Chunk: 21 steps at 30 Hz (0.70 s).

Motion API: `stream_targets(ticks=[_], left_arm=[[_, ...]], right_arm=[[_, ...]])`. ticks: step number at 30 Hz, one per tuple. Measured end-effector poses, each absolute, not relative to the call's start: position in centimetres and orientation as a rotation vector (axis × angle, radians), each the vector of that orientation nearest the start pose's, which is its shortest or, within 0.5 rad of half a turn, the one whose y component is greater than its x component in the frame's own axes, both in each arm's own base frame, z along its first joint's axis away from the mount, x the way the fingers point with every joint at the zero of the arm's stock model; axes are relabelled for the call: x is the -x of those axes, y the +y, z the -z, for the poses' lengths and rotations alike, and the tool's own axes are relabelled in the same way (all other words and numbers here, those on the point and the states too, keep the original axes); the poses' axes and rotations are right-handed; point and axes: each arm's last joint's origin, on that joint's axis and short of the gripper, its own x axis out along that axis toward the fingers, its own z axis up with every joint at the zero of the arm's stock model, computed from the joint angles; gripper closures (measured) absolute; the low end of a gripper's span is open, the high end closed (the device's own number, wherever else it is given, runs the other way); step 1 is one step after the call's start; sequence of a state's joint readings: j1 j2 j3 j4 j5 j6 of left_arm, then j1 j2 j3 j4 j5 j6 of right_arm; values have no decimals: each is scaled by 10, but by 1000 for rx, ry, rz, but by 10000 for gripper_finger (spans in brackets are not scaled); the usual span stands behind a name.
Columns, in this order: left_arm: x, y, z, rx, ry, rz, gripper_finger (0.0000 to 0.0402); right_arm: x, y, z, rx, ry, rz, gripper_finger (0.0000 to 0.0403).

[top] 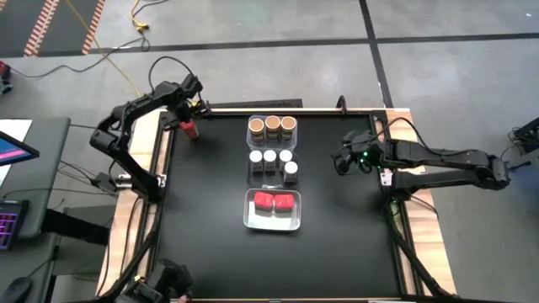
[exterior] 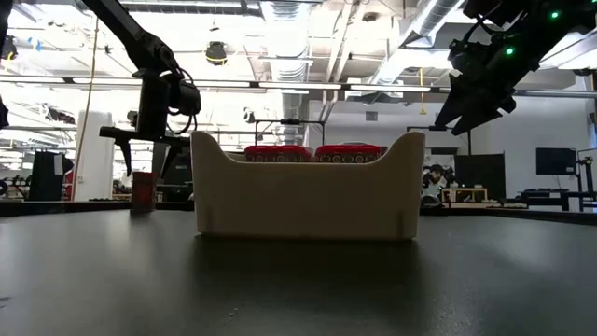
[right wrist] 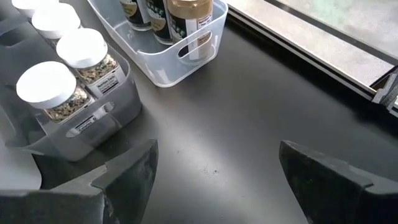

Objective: Sort spices by type
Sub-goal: Put the red seasoning can into the white bin in front of the other red seasoning can

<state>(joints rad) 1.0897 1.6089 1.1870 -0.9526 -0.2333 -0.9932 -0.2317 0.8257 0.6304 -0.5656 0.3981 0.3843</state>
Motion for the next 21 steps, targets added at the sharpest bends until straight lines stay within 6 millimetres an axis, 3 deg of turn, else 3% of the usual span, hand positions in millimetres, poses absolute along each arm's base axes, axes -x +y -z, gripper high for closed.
stream_targets(ticks=[21], left_arm=[[-133, 269, -216, 1332, 799, -1717, 109]], right_arm=[[-154, -48, -243, -288, 652, 739, 39]])
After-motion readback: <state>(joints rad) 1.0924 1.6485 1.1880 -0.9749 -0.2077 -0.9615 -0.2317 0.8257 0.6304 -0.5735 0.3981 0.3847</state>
